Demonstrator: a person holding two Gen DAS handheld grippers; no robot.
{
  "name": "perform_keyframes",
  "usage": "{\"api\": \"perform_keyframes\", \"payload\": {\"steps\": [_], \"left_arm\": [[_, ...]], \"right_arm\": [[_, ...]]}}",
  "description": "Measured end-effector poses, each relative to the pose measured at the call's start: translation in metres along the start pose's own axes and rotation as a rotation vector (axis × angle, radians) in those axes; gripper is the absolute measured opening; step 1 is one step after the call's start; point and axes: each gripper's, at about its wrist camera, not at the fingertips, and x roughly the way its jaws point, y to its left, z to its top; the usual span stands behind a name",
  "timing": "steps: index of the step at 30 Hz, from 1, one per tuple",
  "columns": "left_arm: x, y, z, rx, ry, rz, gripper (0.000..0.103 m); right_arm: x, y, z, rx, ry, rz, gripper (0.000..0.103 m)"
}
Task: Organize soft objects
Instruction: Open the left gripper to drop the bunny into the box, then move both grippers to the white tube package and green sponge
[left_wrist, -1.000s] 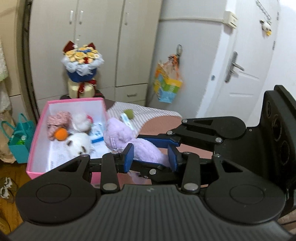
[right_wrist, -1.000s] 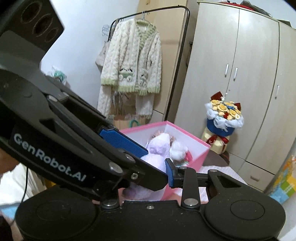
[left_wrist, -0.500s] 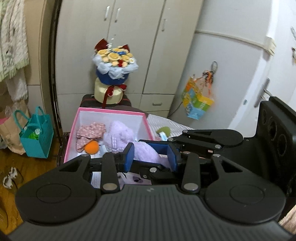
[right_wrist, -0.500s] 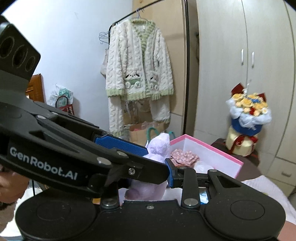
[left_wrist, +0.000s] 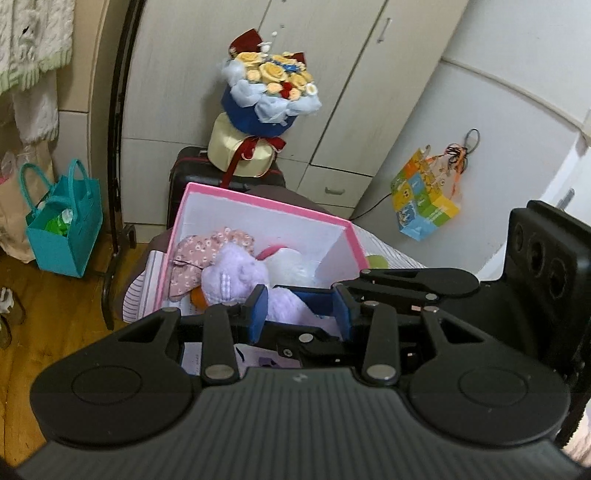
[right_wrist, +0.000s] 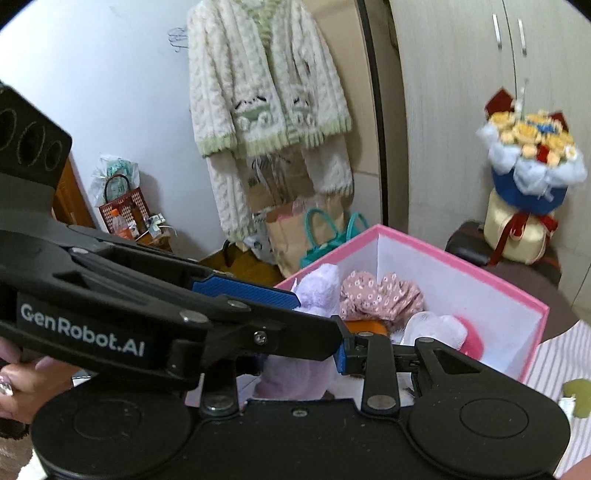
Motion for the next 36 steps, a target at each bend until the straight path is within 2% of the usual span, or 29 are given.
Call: {"api": "perform_keyframes", "payload": {"steps": [3, 5, 7, 9, 13, 19, 26, 36], "left_arm": [[0.006, 0.007, -0.002, -0.024, 0.007, 0.014, 0.037], [0.009, 0.006, -0.004, -0.005, 0.003, 0.068, 0.037], [0.009, 0.003, -0.007, 0.020, -0.007, 0.112, 0.037], [0.003, 0.002, -0.009, 0.025, -0.019, 0.116, 0.037], [-0.019, -0.012, -0.014, 0.094, -0.087, 0.157, 0.038], [-0.055, -0.045, -0.021, 0.218, -0.140, 0.218, 0.042], [-0.087, -0.084, -0.034, 0.264, -0.096, 0.175, 0.046], [-0.111, -0.142, -0.067, 0.350, -0.050, 0.084, 0.060]], "right_arm": [[0.011, -0.005, 0.002, 0.011, 0.029, 0.019, 0.039], [0.016, -0.005, 0.002, -0.003, 0.052, 0.033, 0.040], [0.018, -0.005, 0.000, -0.016, 0.064, 0.016, 0.048], [0.014, -0.007, -0.003, -0.024, 0.061, -0.010, 0.052], [-0.010, -0.018, -0.010, -0.004, 0.036, -0.026, 0.062], [-0.058, -0.024, -0.021, 0.007, 0.005, -0.044, 0.062], [-0.119, -0.016, -0.030, -0.015, -0.022, -0.070, 0.063], [-0.200, -0.023, -0.058, 0.044, -0.037, -0.091, 0.066]]}}
